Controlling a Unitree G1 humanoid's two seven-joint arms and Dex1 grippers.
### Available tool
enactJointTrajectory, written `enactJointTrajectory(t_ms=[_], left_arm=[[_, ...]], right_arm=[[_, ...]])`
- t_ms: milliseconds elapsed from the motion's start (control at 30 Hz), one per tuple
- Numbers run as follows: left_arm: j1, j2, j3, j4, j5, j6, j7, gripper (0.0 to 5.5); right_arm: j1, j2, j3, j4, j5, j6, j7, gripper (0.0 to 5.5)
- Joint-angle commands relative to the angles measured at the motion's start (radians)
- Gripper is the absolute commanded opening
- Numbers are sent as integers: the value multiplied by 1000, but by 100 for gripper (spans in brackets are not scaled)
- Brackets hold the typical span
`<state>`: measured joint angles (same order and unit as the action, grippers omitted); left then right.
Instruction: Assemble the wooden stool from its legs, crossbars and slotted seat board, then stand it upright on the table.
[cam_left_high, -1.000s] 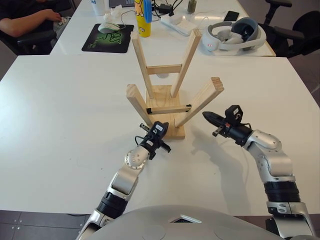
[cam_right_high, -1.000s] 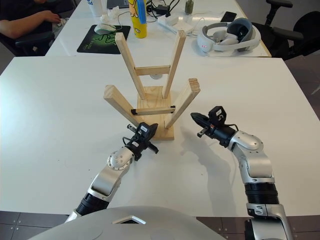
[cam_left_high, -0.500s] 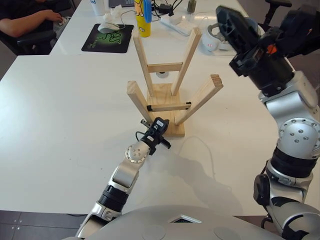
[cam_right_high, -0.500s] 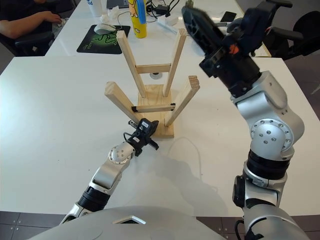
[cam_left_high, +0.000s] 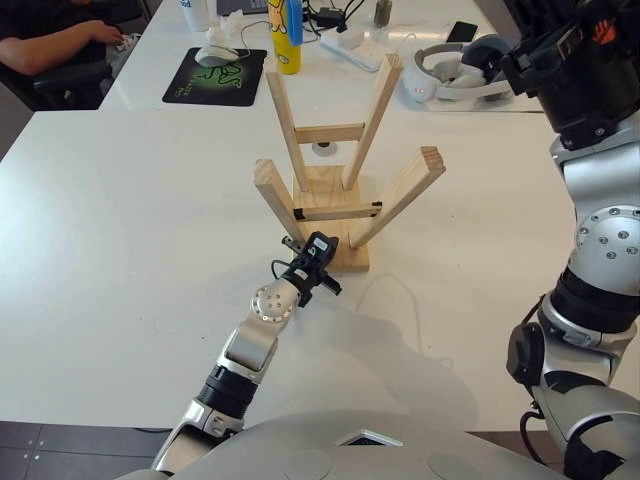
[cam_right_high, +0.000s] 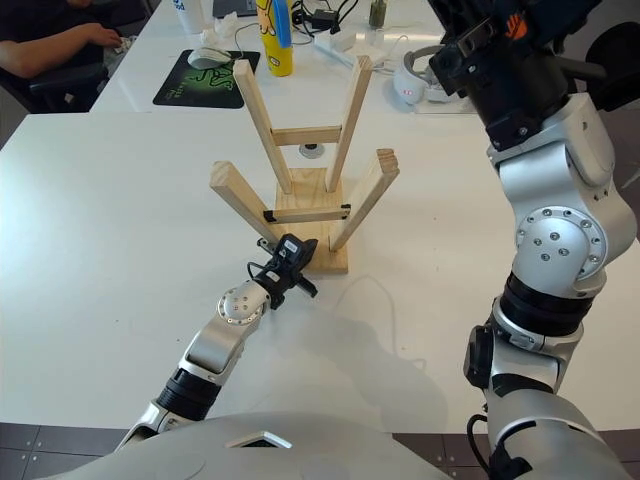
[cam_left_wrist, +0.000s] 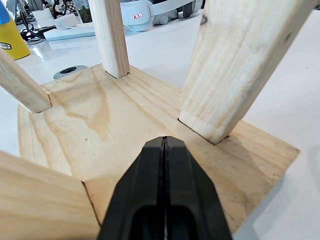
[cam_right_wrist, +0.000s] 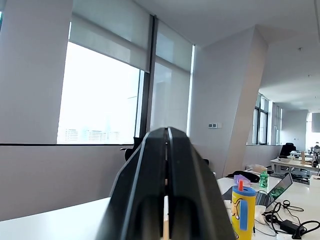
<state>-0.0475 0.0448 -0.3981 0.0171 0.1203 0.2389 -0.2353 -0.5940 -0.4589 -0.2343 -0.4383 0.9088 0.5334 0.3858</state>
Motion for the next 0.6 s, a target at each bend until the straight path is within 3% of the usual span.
enactJointTrajectory(t_ms=[33, 133, 200, 300, 467, 600], left_arm=[[17, 19, -9, 49, 11, 64, -24, 0], [12, 20, -14, 41, 9, 72, -34, 0], [8, 20, -17, 40, 9, 75, -41, 0], [17, 20, -16, 35, 8, 79, -36, 0], [18, 20, -15, 41, 6, 81, -34, 0], [22, 17, -10, 44, 8, 85, -28, 0]], right_arm=[[211, -54, 254, -30, -92, 228, -40, 4], [381, -70, 388, -81, -117, 360, -97, 4], [391, -26, 381, -104, -129, 311, -136, 4], [250, 90, 254, -81, -128, 136, -185, 4], [102, 72, 101, -38, -193, -31, -168, 4], [-53, 58, -27, -25, -75, -38, -175, 4]])
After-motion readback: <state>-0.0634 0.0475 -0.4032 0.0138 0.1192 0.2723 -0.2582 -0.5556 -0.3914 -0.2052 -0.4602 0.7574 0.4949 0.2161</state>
